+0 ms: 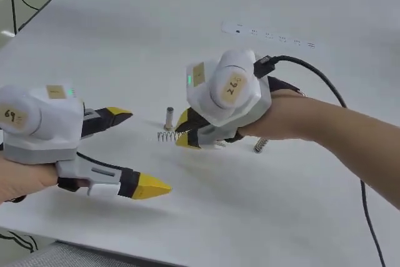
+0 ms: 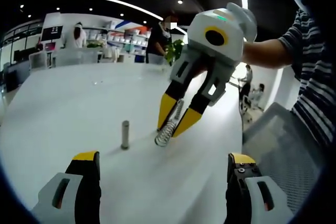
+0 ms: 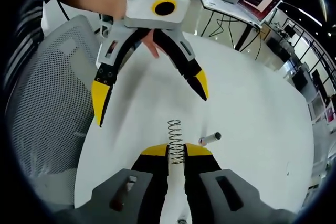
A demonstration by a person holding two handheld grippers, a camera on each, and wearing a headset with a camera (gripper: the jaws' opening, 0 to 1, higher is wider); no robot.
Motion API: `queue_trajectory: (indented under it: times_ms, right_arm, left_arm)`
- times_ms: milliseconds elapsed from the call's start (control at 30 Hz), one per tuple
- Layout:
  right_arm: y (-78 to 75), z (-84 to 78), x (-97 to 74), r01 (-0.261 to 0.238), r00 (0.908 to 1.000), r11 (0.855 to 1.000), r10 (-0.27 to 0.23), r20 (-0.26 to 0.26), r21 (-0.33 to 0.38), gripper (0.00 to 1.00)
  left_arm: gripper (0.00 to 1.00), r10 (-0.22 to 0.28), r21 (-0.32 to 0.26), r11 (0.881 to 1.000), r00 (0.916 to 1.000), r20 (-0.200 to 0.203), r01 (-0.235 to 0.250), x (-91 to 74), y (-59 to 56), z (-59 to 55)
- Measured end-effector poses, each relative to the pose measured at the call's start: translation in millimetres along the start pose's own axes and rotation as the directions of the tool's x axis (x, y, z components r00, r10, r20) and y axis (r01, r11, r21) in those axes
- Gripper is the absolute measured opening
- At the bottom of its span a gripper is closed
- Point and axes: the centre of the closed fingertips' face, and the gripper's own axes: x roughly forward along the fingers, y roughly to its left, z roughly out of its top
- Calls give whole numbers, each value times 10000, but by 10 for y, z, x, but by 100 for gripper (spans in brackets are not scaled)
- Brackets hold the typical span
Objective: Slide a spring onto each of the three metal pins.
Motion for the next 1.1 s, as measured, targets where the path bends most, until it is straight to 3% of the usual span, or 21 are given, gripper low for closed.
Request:
queue_trajectory:
  times_ms: [300,667,867,1100]
  right_arm:
    - [80,-205,-142,309,9989,9974,-285,-367,658,8]
    - [206,-419,-169,585,9965,9763,-446,-709,2086,8]
    - [247,-430,-190,525,9979,9670,-413,-499,2494,8]
    - [255,-406,-241,595,9978,9665,-501,-438,2496,8]
  left_arm:
    - [97,-142,139,9998,9999,39,142,45,-42,23]
    - [91,-290,324,9991,9995,77,288,59,-83,49]
    - [86,-396,427,9983,9992,68,393,70,-110,54]
    - [76,-697,594,9958,9976,29,694,91,-171,73]
